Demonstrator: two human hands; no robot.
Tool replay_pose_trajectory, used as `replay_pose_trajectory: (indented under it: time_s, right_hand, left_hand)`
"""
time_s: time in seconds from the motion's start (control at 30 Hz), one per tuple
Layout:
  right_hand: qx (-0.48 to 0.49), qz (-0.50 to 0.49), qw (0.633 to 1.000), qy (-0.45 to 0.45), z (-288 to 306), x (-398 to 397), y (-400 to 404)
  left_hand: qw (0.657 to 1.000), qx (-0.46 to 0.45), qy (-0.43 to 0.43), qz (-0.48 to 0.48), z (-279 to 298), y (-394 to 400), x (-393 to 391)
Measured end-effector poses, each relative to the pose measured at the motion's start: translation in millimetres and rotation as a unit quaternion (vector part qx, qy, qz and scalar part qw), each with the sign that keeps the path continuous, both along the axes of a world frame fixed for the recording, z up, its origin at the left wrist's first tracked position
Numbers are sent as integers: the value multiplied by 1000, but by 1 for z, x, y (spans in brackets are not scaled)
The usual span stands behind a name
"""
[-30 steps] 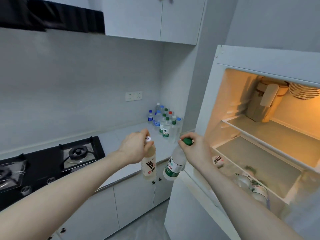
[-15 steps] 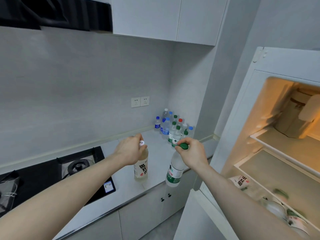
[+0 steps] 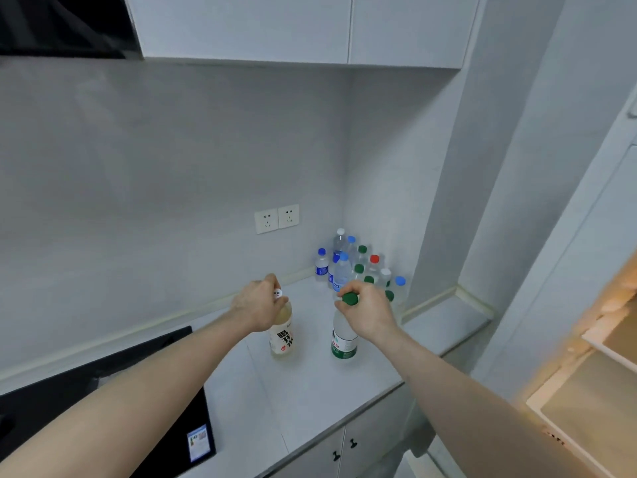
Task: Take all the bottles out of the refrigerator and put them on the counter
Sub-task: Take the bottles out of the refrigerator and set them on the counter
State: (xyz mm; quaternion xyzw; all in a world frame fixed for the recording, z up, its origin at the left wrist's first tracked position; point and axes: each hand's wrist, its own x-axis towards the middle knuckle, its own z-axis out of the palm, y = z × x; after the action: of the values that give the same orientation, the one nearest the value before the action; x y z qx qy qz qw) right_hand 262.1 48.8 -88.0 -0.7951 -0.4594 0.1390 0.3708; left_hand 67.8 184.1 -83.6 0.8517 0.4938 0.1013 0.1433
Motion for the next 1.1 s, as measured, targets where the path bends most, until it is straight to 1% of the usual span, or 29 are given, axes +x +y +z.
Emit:
replay_pose_trajectory:
  time_s: [0.23, 0.3, 0.43, 0.6, 0.8, 1.1]
  right_hand:
    - [-16, -6, 999, 30, -17, 31, 75]
    - [-25, -4, 999, 26, -24, 39, 99]
    - [-29, -12, 999, 39, -39, 52, 145]
    - [-55, -16, 998, 36, -62, 66, 201]
    - [-80, -22, 996, 27, -99, 83, 251]
    - [-88, -31, 996, -3, -125, 110, 296]
  left_hand:
    - [1000, -6, 23, 4, -14, 84, 41]
    - [999, -11, 33, -4, -21, 110, 56]
    - [999, -17, 47, -20, -38, 158, 86]
    - [996, -48, 61, -31, -71, 212, 126]
    - [994, -52, 83, -47, -101, 258, 169]
    - [993, -43, 99, -54, -126, 309, 209]
